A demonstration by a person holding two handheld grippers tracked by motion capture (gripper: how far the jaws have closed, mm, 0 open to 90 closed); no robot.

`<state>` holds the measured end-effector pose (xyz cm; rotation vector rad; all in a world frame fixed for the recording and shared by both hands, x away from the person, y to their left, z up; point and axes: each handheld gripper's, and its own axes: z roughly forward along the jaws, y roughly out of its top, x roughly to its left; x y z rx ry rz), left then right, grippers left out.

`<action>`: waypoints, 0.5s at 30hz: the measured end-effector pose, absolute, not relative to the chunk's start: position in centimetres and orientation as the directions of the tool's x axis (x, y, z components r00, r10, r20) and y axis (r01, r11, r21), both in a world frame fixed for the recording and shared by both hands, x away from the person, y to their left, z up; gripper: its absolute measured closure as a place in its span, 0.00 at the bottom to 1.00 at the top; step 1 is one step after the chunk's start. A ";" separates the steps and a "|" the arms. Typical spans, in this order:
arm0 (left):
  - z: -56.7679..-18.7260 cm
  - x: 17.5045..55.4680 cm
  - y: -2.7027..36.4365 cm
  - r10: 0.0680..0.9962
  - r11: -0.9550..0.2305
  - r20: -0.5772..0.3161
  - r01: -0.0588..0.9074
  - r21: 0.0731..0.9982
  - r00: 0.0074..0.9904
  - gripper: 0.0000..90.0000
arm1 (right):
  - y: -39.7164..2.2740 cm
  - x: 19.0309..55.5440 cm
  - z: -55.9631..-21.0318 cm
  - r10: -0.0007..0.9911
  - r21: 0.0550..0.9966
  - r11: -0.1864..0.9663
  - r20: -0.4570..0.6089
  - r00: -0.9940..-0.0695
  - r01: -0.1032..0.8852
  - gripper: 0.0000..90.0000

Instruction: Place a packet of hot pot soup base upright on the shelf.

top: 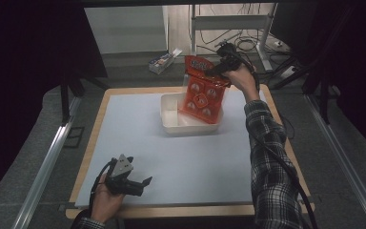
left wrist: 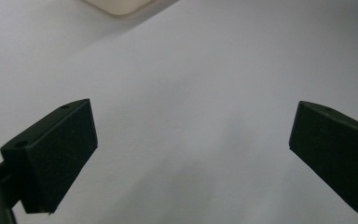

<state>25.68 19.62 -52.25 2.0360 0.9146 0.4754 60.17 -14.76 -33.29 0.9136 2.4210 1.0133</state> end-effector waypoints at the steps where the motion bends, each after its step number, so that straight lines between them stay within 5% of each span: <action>1: -52.3 25.7 19.7 0.746 -0.379 -0.011 0.438 0.815 0.666 0.00 | -14.8 60.0 -33.2 0.685 0.732 0.534 -0.081 -0.724 0.423 0.04; 15: -52.2 25.7 19.6 0.743 -0.372 -0.016 0.434 0.821 0.669 0.00 | -15.6 58.5 -32.5 0.663 0.740 0.547 -0.097 -0.742 0.392 0.02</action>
